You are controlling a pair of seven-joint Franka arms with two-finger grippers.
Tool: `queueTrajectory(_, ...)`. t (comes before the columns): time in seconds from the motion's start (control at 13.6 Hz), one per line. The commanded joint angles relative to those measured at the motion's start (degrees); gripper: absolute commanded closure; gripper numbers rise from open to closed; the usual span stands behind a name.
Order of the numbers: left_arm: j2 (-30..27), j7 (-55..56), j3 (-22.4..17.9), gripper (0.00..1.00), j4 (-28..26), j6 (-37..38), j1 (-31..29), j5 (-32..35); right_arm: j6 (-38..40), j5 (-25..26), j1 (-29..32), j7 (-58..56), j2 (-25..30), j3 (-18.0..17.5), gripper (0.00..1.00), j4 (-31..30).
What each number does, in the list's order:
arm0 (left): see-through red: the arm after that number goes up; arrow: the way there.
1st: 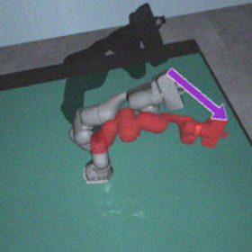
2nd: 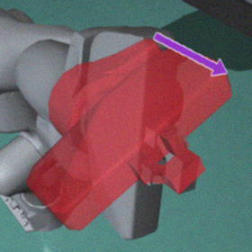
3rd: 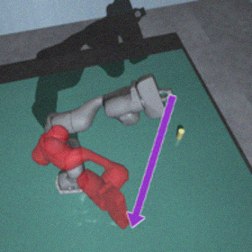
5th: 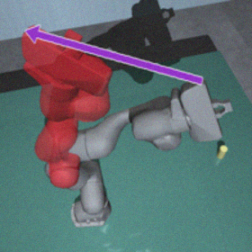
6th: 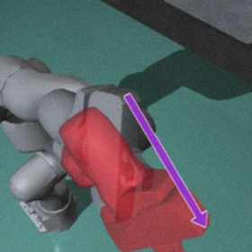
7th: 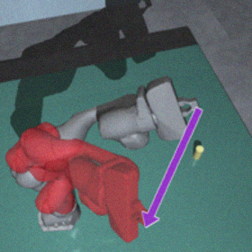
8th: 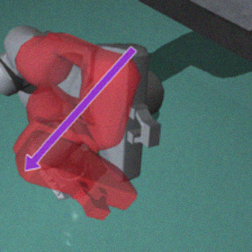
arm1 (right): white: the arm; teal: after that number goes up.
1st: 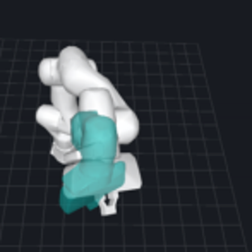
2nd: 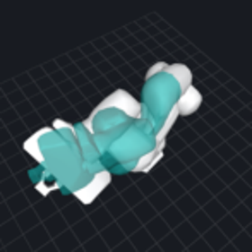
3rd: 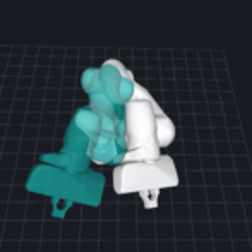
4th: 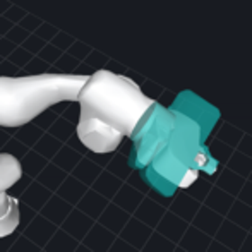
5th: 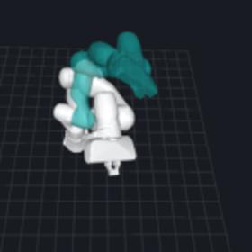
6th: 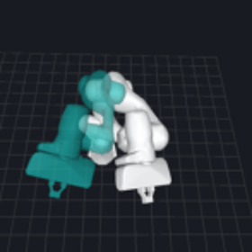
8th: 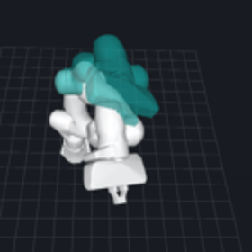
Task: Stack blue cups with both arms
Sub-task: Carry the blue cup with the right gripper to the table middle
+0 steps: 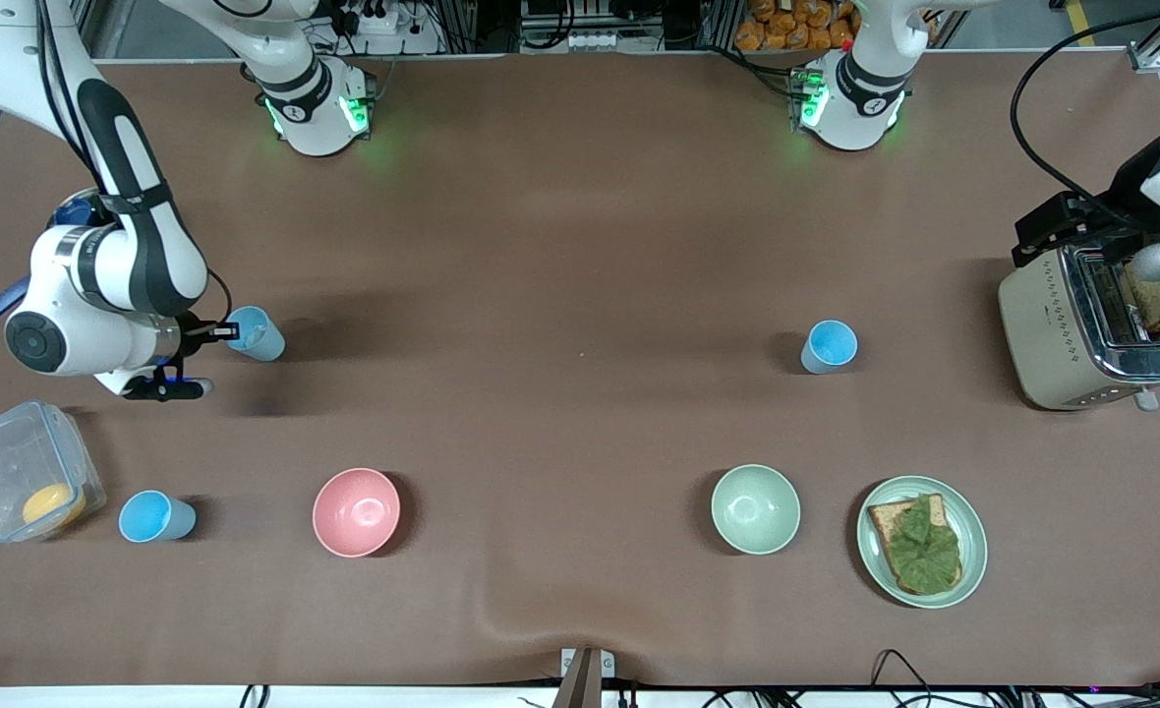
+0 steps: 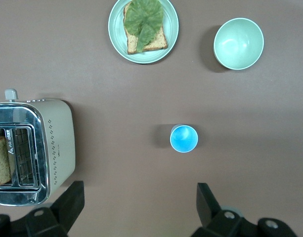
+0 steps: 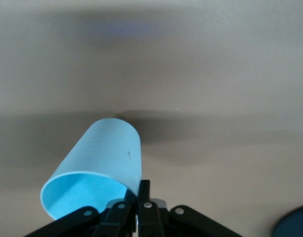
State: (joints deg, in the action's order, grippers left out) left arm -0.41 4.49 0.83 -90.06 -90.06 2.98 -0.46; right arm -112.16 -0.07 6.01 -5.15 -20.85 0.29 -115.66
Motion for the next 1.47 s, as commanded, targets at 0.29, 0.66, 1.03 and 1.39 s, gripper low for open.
queueTrajectory(0.29,-0.3,1.1,0.2,0.0,0.0,-0.3,-0.1,-0.3,6.4,-14.0,-20.5,24.9,-2.7,-0.1,1.0,11.1)
queueTrajectory(0.66,-0.2,1.1,0.2,0.0,0.0,-0.4,-0.1,-0.3,5.8,-21.5,-36.1,47.0,-14.4,-0.1,1.0,27.6)
queueTrajectory(1.03,-0.3,1.1,0.2,0.0,-0.1,-0.3,-0.2,-0.4,-4.2,-25.1,-45.2,54.3,-19.8,-0.1,1.0,31.7)
queueTrajectory(1.39,-0.2,1.1,0.2,0.0,0.1,-0.6,0.2,-0.3,-8.0,-27.9,-48.1,54.5,-21.4,-0.1,1.0,31.8)
